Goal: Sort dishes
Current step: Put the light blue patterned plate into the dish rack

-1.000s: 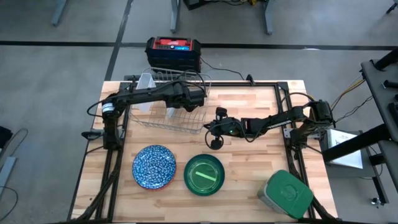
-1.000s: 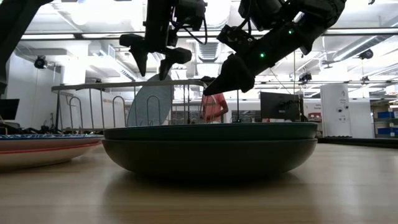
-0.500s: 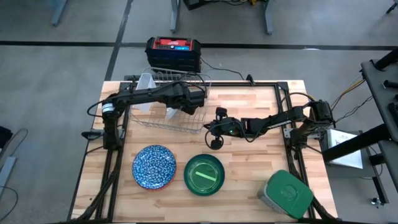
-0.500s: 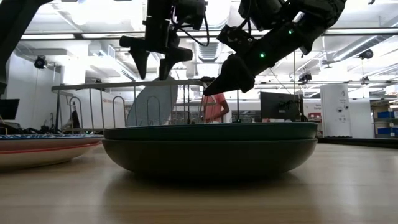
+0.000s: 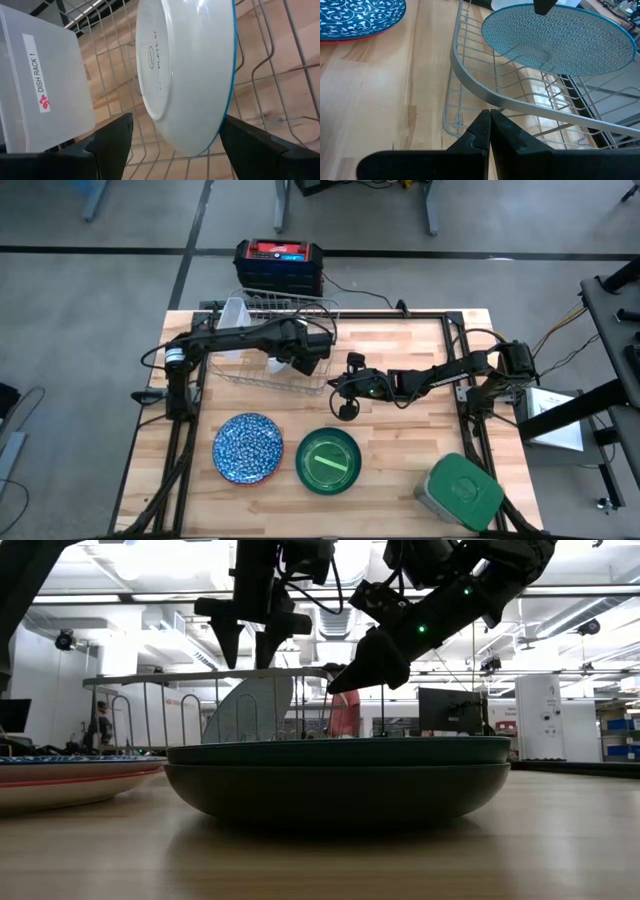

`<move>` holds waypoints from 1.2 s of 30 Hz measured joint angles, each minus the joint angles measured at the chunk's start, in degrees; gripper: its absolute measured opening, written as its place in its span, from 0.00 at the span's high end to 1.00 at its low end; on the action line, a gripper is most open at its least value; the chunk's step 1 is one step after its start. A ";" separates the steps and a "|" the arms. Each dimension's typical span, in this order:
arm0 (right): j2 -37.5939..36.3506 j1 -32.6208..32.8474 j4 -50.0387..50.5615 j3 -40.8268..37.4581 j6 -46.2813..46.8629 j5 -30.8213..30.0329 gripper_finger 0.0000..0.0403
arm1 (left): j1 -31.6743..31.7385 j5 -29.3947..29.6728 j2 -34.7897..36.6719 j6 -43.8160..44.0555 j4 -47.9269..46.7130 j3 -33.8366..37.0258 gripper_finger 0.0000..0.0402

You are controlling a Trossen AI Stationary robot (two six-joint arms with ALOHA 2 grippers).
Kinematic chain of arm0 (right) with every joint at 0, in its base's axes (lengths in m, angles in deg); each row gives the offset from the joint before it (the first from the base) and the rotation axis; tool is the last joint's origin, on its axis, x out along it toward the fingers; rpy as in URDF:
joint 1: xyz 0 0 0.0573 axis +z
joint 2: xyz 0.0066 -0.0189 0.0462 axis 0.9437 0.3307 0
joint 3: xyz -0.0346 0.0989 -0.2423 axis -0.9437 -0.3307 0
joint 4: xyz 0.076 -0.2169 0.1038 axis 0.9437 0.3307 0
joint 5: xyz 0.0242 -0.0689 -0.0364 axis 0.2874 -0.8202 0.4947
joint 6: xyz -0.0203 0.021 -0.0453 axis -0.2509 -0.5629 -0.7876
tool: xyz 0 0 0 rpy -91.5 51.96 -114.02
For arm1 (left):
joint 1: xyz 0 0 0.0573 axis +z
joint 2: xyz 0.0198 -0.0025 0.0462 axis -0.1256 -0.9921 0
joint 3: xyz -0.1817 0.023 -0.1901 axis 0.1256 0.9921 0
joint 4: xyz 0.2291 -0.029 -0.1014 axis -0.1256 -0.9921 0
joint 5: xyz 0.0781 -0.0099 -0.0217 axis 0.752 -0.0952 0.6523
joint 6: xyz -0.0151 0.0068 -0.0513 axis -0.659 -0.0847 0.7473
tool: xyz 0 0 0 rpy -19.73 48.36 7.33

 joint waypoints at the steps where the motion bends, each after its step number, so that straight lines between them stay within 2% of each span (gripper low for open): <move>1: 0.00 0.00 0.00 0.00 0.00 0.02 1.00 | -0.04 0.02 0.00 0.00 0.00 0.00 0.30; 5: 0.00 0.00 0.00 0.00 -0.07 0.01 1.00 | -0.30 1.93 0.00 0.60 1.25 0.92 0.32; 9: 0.00 0.00 0.00 0.00 -0.07 -0.01 1.00 | -0.35 3.98 0.00 2.37 2.30 3.08 0.40; 16: 0.00 0.00 0.02 0.00 -0.39 -0.01 1.00 | -0.30 4.14 -0.07 3.80 6.22 8.29 0.69; 19: 0.00 0.00 0.02 0.00 -0.42 0.00 1.00 | -0.45 4.52 0.04 4.55 4.00 9.07 0.84; 21: 0.00 0.00 0.02 -0.02 -0.42 -0.01 1.00 | -0.27 6.91 0.15 6.55 3.64 9.01 0.91; 25: 0.00 0.00 0.04 -0.04 -0.45 0.41 1.00 | -0.11 10.79 0.07 9.48 0.44 6.89 0.97; 30: 0.00 -0.05 0.35 -0.04 -0.53 0.73 1.00 | -0.29 8.82 0.04 8.88 -2.66 2.12 0.99; 36: -0.02 0.02 0.83 -0.08 -0.59 0.13 1.00 | 0.02 9.36 0.02 5.88 -3.35 -3.19 0.99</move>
